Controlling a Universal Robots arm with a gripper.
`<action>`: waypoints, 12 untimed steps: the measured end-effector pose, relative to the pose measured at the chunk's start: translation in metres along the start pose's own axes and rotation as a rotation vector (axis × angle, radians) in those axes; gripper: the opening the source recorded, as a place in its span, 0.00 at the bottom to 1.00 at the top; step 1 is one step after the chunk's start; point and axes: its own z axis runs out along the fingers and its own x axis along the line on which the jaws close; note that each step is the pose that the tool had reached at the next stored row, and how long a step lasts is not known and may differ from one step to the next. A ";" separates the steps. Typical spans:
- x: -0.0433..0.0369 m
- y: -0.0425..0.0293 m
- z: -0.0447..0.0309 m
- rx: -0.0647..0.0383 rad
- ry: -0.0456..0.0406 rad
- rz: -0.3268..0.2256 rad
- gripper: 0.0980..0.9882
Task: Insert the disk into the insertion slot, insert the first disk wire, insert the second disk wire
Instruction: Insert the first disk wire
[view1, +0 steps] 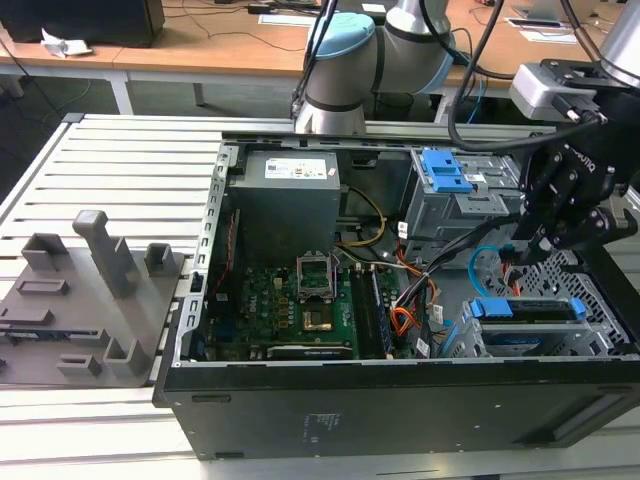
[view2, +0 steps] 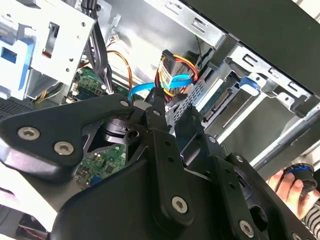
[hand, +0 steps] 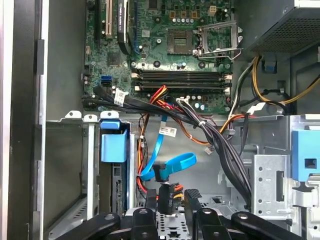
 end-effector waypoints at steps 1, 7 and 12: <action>-0.0001 0.0003 0.0016 0.000 0.0058 0.000 0.30; -0.0005 0.0008 0.0087 0.000 0.0247 0.001 0.30; -0.0005 0.0008 0.0087 0.000 0.0250 0.001 0.08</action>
